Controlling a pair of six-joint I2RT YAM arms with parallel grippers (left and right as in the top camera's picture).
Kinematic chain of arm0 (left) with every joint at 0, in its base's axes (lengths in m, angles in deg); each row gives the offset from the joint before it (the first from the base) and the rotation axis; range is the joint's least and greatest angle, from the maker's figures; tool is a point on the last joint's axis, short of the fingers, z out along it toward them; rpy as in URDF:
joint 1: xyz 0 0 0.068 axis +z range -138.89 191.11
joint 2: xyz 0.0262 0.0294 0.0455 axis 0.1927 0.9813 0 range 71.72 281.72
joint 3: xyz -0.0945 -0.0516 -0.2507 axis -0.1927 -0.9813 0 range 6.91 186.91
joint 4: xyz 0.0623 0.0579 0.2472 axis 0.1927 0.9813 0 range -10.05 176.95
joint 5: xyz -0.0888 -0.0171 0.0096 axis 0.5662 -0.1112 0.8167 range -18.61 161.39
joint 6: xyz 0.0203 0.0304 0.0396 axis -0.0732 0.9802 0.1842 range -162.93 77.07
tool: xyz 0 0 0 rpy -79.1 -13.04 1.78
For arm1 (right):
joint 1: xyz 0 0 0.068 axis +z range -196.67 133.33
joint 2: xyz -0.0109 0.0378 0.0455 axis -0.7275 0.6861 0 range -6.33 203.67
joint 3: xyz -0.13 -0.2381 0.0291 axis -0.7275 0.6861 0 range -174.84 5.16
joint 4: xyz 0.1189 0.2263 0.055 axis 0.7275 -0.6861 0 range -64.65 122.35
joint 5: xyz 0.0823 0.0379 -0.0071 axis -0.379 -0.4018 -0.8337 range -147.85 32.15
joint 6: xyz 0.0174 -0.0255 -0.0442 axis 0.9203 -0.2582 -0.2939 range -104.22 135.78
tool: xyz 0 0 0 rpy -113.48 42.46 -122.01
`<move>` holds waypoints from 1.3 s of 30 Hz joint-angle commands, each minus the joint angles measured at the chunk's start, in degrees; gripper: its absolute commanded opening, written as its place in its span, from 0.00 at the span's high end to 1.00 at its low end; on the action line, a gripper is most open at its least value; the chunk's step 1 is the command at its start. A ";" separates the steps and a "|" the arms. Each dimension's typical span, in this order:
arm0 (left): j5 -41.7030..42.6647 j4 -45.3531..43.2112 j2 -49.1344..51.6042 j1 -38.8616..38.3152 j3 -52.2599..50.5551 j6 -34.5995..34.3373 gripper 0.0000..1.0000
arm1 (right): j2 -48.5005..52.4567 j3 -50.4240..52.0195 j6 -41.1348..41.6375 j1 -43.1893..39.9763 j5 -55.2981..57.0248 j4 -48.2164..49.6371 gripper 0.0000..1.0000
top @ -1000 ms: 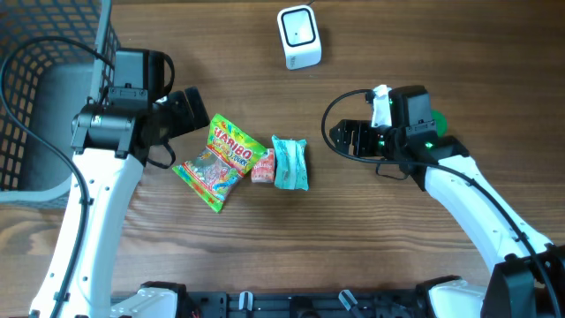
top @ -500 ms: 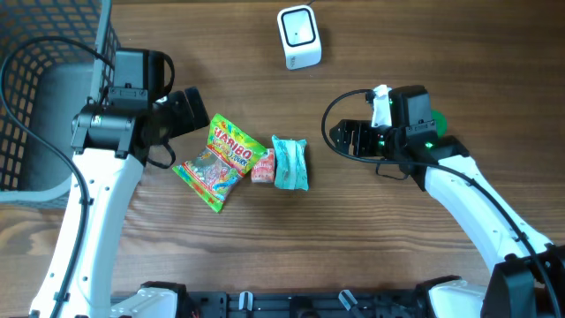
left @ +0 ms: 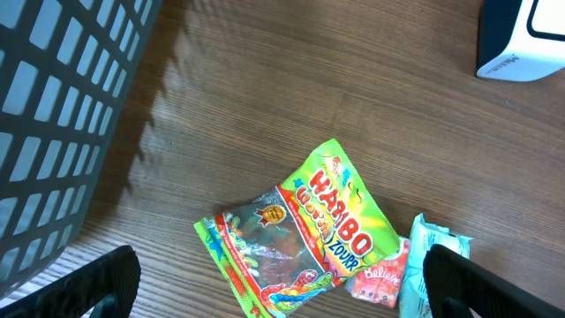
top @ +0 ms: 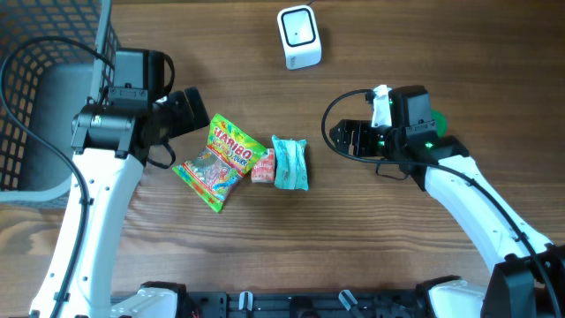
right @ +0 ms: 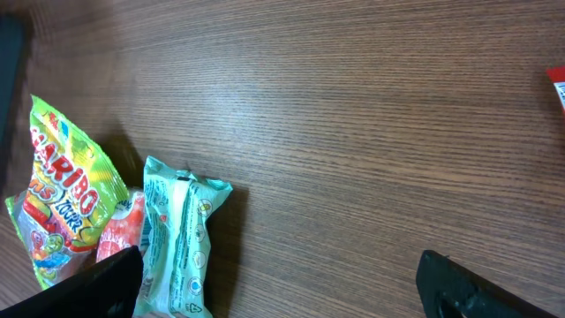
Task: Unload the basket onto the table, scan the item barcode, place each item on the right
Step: 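Move the right gripper over the light-blue mint snack pack, then grasp the light-blue mint snack pack with the right gripper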
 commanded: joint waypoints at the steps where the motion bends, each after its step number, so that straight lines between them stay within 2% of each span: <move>1: 0.28 -0.15 0.17 -0.20 -0.09 0.28 0.00 | -0.20 -0.04 0.46 0.09 -1.11 0.15 0.00; 4: 0.28 -0.15 0.17 -0.20 -0.09 0.28 0.00 | -0.20 -0.04 10.14 0.09 -1.14 3.02 0.00; 5: 0.28 -0.15 0.17 -0.20 -0.09 0.28 0.00 | -0.20 -0.04 11.74 0.09 -3.78 2.27 0.09; 6: 0.28 -0.15 0.17 -0.20 -0.09 0.28 0.00 | -0.13 -0.02 12.00 0.22 -5.73 1.77 0.73; 7: 0.28 -0.15 0.17 -0.22 -0.09 0.26 0.00 | -0.09 -0.02 12.02 0.61 -7.37 1.14 0.96; 9: 0.26 -0.15 0.17 -0.20 -0.09 0.28 0.00 | 1.27 -0.02 11.93 3.82 -7.85 0.83 0.96; 11: 0.26 -0.15 0.17 -0.15 -0.09 0.28 0.00 | 3.63 -0.02 11.98 7.54 -7.45 1.88 0.68; 12: 0.28 -0.15 0.17 -0.17 -0.09 0.28 0.00 | 5.25 -0.02 12.00 9.77 -7.34 2.82 0.67; 14: 0.28 -0.15 0.17 -0.17 -0.09 0.28 0.00 | 8.46 -0.02 12.72 14.38 -7.30 5.53 0.80; 16: 0.28 -0.15 0.17 -0.15 -0.09 0.28 0.00 | 11.85 -0.02 16.90 17.86 -3.21 7.82 0.87; 18: 0.28 -0.15 0.17 -0.17 -0.09 0.28 0.00 | 14.47 -0.02 18.45 18.45 -3.26 9.92 0.83; 19: 0.28 -0.15 0.17 -0.15 -0.09 0.26 0.00 | 15.58 -0.02 18.97 18.47 -4.52 11.06 0.95; 26: 0.28 -0.15 0.17 -0.17 -0.09 0.28 0.00 | 24.02 -0.02 24.68 20.22 -7.98 13.70 0.96; 29: 0.28 -0.15 0.17 -0.17 -0.09 0.28 0.00 | 19.85 -0.04 27.04 15.76 -1.42 7.52 0.96; 33: 0.28 -0.13 0.17 -0.15 -0.09 0.28 0.00 | 14.03 -0.04 24.92 10.32 7.45 -3.21 0.96; 36: 0.28 -0.13 0.17 -0.15 -0.09 0.26 0.00 | 12.31 -0.04 15.56 9.68 -0.76 0.22 0.96; 39: 0.28 -0.13 0.17 -0.15 -0.09 0.28 0.00 | 6.62 -0.59 13.42 9.01 -9.42 1.01 0.96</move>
